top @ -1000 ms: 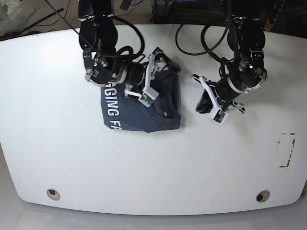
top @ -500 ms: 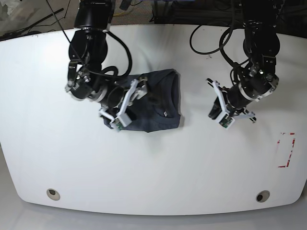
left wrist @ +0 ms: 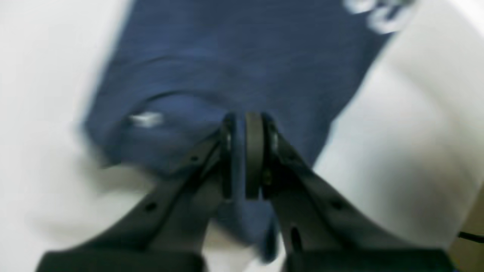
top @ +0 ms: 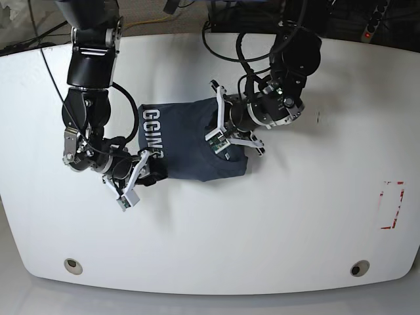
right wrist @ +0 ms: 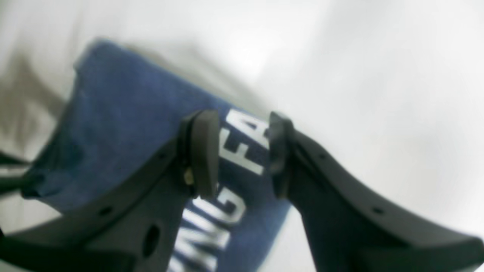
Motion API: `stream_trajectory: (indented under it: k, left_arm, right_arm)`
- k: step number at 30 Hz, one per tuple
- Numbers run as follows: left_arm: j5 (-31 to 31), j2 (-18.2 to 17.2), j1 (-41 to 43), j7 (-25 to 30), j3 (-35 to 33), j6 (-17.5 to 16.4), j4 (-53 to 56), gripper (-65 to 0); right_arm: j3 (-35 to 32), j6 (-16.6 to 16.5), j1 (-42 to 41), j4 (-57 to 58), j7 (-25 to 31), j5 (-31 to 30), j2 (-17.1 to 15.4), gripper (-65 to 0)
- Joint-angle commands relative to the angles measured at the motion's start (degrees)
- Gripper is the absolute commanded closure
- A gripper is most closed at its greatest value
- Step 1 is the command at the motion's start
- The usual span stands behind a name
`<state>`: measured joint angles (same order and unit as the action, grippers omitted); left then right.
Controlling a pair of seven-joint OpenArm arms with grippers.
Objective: Fold the T-shirt properly
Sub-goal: 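Grasp the folded bundle's sides with both grippers and square it up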
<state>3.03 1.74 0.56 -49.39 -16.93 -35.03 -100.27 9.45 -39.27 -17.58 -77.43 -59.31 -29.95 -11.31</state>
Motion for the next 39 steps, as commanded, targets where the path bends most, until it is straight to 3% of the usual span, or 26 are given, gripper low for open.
stream_trajectory:
  k: [1, 4, 7, 10, 14, 16, 19, 23, 28, 32, 35, 39]
  left_arm:
    - [0.0, 0.9, -1.0, 1.1, 0.3, 0.2, 2.9, -2.2]
    - [0.1, 0.8, -1.1, 1.2, 0.4, 0.2, 7.8, -2.2]
    - [0.0, 0.4, -2.7, 1.7, 0.4, 0.2, 10.1, -2.2]
    - [0.1, -1.7, -3.5, 1.7, 0.4, 0.2, 10.1, -2.2]
    - [0.0, -3.0, -4.8, 1.4, 0.4, 0.1, 6.2, -2.2]
    - [0.0, -5.6, -4.8, 1.0, 0.4, 0.1, 3.3, -2.2]
    - [0.1, -6.3, -4.8, -0.3, 0.4, 0.1, 1.1, -2.2]
    - [0.2, -7.5, -4.3, -0.9, 1.9, 0.1, -1.9, -2.2]
    - [0.2, -7.5, -1.8, -0.9, 6.1, 0.1, -4.5, -2.2]
    - [0.2, -5.9, -1.0, -0.9, 9.1, 0.3, -5.5, -2.5]
    - [0.0, -4.3, -0.5, -2.4, 11.8, 0.3, -5.4, -7.8]
    - [0.2, -1.9, -1.0, -6.2, 15.3, 0.3, -5.5, -26.8]
  right_arm:
    - [-3.6, -0.7, -2.1, 6.7, 9.2, -1.9, -2.9, -20.1]
    - [-7.6, -0.7, -2.1, 13.1, 15.5, -1.9, -5.0, -20.1]
    - [-8.6, -0.7, -2.1, 15.8, 18.3, -2.0, -5.7, -20.0]
    - [-8.6, -0.7, -2.0, 14.8, 18.0, -2.5, -5.8, -19.8]
    - [-6.2, -0.7, -2.0, 7.7, 13.6, -2.5, -6.7, -19.7]
    - [-3.5, -0.7, -2.2, 4.9, 11.7, -2.0, -6.5, -19.8]
    - [-3.3, -0.7, -3.3, 5.3, 11.9, -1.7, -6.9, -19.8]
    - [-3.3, -0.7, -4.8, 8.5, 15.0, 6.5, -7.5, -19.8]
    - [-3.3, -0.7, -4.4, 12.2, 20.8, 18.2, -5.3, -19.7]
    - [-3.3, -0.7, -0.8, 10.0, 20.2, 18.6, -5.4, -19.5]
    - [-3.2, -0.7, 3.0, 4.5, 16.4, 18.0, -5.3, -19.5]
    - [-3.2, -0.7, 9.3, -6.5, 8.5, 18.7, -2.0, -19.5]
